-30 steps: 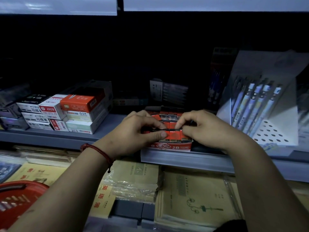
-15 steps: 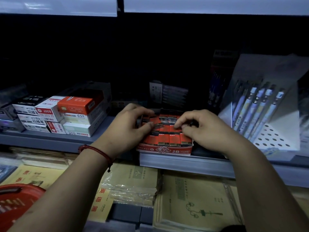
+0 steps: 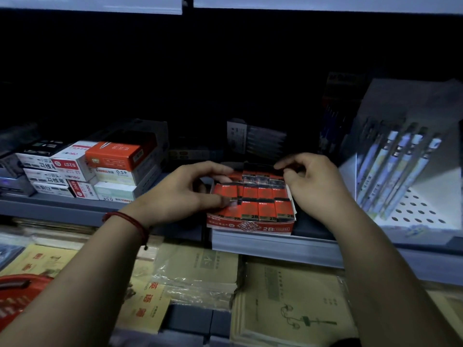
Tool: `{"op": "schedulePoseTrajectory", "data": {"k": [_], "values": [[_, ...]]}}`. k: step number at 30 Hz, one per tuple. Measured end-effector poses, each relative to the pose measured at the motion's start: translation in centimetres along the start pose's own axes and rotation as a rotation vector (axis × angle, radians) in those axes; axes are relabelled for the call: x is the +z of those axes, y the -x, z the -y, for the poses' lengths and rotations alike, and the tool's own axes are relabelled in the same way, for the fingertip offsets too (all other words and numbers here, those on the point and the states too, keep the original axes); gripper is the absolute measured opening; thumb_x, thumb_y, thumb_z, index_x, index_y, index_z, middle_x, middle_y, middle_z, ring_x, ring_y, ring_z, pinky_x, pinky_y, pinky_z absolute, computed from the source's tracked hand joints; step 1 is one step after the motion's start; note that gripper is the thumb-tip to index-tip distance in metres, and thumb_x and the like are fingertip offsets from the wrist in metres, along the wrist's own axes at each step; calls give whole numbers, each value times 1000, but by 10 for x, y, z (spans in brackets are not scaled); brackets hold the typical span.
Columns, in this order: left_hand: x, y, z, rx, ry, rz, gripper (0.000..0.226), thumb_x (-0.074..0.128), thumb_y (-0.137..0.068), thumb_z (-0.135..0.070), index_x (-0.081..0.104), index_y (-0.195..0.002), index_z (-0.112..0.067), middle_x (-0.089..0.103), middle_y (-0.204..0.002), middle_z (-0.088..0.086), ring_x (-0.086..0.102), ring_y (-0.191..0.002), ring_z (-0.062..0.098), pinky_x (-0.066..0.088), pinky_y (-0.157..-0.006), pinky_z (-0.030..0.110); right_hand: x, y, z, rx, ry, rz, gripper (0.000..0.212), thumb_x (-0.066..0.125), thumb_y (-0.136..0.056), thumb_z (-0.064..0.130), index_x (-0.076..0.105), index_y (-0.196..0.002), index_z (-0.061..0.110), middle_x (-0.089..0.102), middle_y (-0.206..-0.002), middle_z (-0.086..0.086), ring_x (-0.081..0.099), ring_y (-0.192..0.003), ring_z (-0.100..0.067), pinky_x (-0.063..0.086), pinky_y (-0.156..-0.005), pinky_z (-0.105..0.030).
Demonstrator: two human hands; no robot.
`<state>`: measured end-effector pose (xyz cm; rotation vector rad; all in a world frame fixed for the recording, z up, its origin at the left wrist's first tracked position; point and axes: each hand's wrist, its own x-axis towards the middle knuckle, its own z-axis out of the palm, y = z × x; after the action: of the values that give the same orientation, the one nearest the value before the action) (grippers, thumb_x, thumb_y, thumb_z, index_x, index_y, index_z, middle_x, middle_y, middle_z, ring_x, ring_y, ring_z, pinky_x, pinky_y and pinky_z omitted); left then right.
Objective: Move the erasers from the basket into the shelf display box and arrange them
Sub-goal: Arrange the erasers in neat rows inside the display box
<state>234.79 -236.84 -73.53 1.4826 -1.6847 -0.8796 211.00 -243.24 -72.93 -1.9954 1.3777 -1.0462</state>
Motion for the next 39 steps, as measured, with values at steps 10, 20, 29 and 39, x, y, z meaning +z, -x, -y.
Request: {"op": "schedulePoseTrajectory", "data": {"k": [10, 20, 29, 39], "values": [[-13, 4, 5, 44, 159, 250, 69, 83, -71, -17, 58, -135, -24, 74, -118, 2, 63, -115, 43, 52, -103, 51, 9, -4, -11, -15, 150, 32, 24, 59, -93, 13, 70, -114, 17, 53, -64, 10, 50, -39, -1, 35, -38, -13], [22, -24, -14, 220, -438, -46, 39, 41, -105, -41, 61, -136, -28, 56, -134, -15, 49, -119, -3, 36, -97, 7, 11, -5, -14, -32, 276, 52, 28, 55, -95, 21, 68, -120, 24, 65, -86, 0, 60, -50, -5, 45, -49, -21], [23, -26, -15, 166, -511, -87, 53, 28, -102, -55, 69, -125, -29, 55, -118, -15, 55, -110, 6, 45, -98, 31, 2, 0, -7, -26, 212, 14, 14, 63, -90, 22, 70, -78, 22, 52, -44, 12, 47, -36, -5, 42, -39, -20], [12, -24, 1, 191, -301, -153, 17, 64, -92, -43, 70, -90, -27, 69, -109, -18, 64, -99, -3, 58, -84, 34, 6, 0, -8, -105, 262, 45, 13, 63, -88, 28, 67, -97, 36, 63, -108, 7, 57, -102, -15, 49, -86, -30]]}}
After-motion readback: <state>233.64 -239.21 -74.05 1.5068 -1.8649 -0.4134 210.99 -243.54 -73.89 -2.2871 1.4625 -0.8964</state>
